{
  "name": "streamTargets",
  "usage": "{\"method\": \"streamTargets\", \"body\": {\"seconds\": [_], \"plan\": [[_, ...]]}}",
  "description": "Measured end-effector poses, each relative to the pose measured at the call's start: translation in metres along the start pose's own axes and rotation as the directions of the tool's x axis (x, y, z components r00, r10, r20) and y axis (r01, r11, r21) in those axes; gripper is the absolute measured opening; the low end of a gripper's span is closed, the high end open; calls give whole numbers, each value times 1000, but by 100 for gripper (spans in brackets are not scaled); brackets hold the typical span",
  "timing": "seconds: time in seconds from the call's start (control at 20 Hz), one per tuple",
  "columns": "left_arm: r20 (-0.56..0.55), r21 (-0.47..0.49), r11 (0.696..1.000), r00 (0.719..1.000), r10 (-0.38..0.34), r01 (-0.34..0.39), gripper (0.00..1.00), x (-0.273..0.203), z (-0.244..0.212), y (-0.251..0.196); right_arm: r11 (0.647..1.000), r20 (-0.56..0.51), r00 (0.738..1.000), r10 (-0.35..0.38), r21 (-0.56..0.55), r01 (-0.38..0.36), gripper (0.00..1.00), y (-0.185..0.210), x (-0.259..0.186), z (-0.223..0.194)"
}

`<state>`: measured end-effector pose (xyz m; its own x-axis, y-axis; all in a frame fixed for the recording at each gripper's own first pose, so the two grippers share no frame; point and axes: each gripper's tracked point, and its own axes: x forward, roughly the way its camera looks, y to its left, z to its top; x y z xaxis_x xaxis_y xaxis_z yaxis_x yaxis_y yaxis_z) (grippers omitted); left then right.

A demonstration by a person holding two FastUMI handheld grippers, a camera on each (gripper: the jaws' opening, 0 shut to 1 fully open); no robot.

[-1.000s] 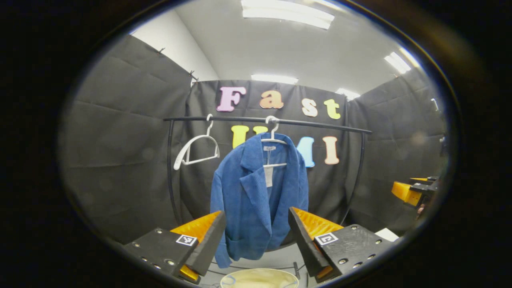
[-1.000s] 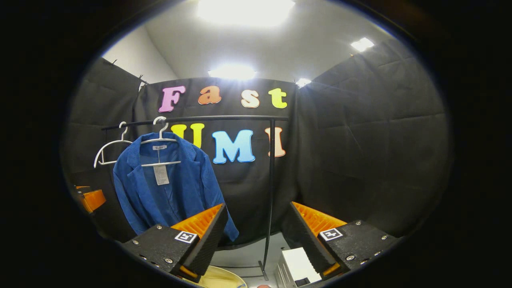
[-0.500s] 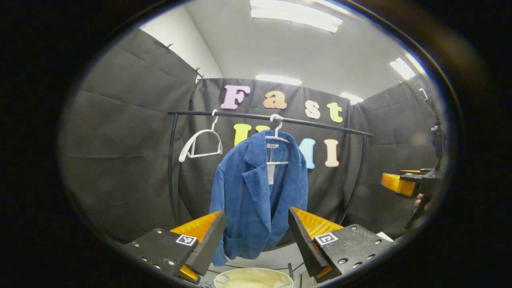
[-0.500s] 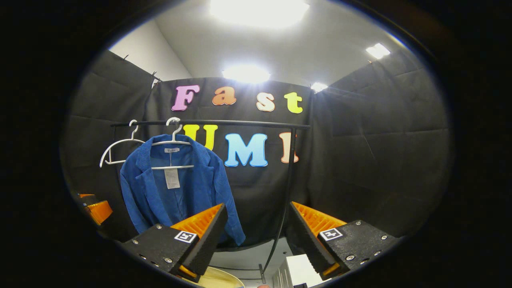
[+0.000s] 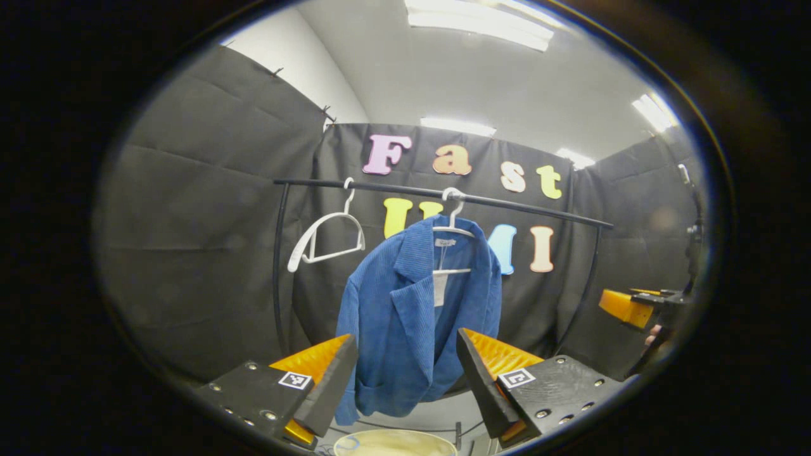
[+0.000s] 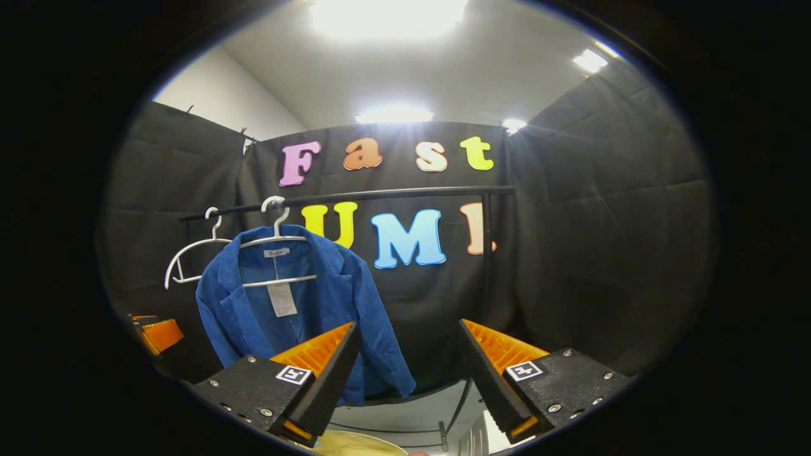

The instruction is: Grasp the clothes on the hanger with both hands and then place them into the laundry hamper below.

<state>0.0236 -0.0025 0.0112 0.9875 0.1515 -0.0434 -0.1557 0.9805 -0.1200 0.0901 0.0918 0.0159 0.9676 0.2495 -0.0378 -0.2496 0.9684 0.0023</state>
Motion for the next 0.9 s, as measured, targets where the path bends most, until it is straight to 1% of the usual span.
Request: {"method": "streamTargets", "body": {"seconds": [0.1, 0.2, 0.4, 0.55, 0.85, 0.9], "plan": [[-9, -21, 999, 999, 38, -38, 91, 10, 4, -1, 999, 10, 999, 40, -6, -40, 96, 2, 18, -2], [-3, -26, 998, 998, 62, -62, 91, 22, 9, -5, 997, -25, 997, 71, -18, -72, 95, 4, 37, -13], [2, -6, 992, 992, 124, -124, 90, 53, 15, -9, 985, -94, 981, 168, 51, -163, 95, 23, 74, -27], [14, -8, 988, 988, 154, -154, 90, 70, 19, -17, 974, -129, 967, 219, 88, -209, 95, 33, 104, -38], [-2, 20, 974, 975, 224, -224, 90, 118, 10, -18, 938, -202, 920, 337, 155, -309, 95, 59, 157, -62], [-12, 21, 971, 971, 239, -239, 90, 126, 6, -17, 932, -210, 912, 353, 167, -323, 92, 64, 164, -66]]}}
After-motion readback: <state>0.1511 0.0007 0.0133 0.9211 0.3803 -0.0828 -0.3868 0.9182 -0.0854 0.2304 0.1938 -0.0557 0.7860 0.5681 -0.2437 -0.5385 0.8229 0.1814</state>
